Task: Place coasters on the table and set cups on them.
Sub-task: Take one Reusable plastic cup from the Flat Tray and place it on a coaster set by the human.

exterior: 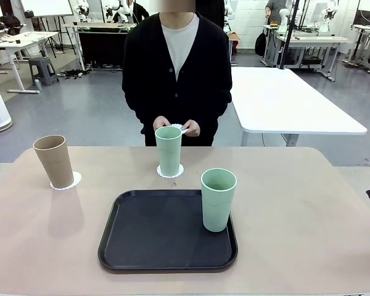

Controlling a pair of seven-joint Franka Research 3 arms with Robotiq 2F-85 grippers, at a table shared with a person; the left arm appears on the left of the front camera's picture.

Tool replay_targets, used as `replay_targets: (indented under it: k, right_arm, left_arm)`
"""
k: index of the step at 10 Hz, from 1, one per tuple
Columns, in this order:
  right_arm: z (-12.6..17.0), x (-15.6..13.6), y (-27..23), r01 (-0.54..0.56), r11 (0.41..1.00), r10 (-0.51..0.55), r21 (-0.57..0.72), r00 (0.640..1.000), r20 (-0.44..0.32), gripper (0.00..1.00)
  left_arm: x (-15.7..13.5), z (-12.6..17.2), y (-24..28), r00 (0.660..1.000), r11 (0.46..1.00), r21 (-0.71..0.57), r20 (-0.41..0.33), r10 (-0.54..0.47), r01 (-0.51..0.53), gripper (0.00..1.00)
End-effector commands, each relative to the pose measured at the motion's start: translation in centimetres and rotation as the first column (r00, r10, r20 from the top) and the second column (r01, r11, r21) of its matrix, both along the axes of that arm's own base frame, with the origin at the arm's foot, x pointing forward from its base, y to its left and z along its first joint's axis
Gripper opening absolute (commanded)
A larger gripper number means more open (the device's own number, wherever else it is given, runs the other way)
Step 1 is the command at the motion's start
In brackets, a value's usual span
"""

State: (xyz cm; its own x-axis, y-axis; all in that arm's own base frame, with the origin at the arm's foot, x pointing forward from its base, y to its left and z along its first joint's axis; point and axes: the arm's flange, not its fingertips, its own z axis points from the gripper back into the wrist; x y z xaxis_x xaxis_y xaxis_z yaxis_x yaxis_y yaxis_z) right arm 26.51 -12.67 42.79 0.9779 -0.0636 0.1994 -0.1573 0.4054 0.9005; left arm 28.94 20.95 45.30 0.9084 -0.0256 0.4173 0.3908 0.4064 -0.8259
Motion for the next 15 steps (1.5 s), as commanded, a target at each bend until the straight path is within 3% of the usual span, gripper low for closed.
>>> replay_targets:
  k: [1,5,7,8,15]
  right_arm:
    - [0.1,0.0,0.0,0.000,1.000,0.000,0.013,1.000,0.014,1.00]
    - [0.1,0.0,0.0,0.000,1.000,0.000,0.013,1.000,0.014,1.00]
    - [0.1,0.0,0.0,0.000,1.000,0.000,0.013,1.000,0.014,1.00]
    - [0.1,0.0,0.0,0.000,1.000,0.000,0.013,1.000,0.014,1.00]
    - [0.1,0.0,0.0,0.000,1.000,0.000,0.013,1.000,0.014,1.00]
  left_arm:
    - [2.0,-0.5,4.6,0.999,0.997,-0.082,-0.028,-0.017,0.015,1.00]
    - [3.2,-1.0,9.3,0.998,0.993,-0.119,-0.064,-0.007,-0.001,1.00]
    - [2.5,-1.2,9.2,0.998,0.990,-0.130,-0.027,-0.050,0.046,1.00]
    - [2.9,-1.7,8.9,0.996,0.994,-0.110,-0.092,-0.009,-0.001,1.00]
    - [2.9,-1.7,8.9,0.996,0.994,-0.110,-0.092,-0.009,-0.001,1.00]
